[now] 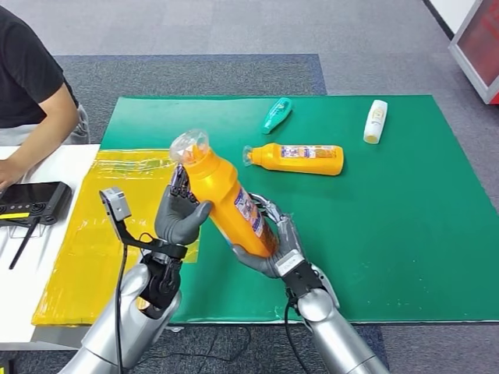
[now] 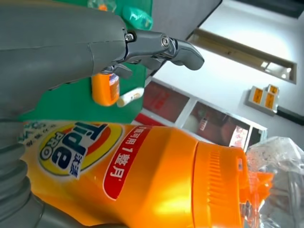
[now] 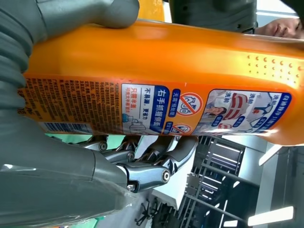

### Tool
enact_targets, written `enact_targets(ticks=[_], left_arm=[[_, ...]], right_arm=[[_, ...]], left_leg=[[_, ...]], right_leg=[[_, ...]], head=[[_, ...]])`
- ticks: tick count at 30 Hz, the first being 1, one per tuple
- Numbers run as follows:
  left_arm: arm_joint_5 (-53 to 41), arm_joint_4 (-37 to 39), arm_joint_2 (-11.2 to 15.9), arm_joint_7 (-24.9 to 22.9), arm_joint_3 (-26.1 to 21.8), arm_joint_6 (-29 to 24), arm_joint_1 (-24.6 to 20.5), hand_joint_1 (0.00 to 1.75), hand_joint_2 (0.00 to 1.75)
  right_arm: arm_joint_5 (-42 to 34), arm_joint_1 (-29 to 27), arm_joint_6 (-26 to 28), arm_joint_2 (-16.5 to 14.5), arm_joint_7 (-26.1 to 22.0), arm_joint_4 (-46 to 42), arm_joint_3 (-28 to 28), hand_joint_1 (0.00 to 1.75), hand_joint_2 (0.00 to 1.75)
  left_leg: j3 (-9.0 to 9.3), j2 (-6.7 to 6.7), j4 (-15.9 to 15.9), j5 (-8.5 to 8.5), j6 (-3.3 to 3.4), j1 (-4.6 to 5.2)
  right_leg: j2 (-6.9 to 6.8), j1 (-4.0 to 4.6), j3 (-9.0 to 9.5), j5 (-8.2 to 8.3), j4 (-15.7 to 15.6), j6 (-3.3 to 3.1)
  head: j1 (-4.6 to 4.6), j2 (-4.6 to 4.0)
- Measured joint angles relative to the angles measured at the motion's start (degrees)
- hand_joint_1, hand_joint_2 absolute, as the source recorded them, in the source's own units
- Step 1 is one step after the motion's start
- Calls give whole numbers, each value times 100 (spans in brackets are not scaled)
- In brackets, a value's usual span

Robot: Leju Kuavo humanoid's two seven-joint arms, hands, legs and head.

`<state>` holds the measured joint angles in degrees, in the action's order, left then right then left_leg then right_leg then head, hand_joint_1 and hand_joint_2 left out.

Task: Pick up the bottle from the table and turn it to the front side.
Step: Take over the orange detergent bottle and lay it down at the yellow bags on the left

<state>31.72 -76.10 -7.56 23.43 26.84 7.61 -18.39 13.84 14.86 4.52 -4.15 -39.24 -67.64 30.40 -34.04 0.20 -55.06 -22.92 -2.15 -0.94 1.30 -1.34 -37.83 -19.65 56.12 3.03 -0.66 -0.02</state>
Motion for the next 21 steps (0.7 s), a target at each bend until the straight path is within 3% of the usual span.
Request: enact_targets(ticks=[21], left_arm=[[318,543,-57,-397,264,728,-292,0,175]], right_arm=[[-45,115,21,68,-2,-19,131,175,175]], left_leg=[[-4,0,0,4,-1,0]], right_leg=[[0,0,-4,5,0,2]], head=[[0,0]])
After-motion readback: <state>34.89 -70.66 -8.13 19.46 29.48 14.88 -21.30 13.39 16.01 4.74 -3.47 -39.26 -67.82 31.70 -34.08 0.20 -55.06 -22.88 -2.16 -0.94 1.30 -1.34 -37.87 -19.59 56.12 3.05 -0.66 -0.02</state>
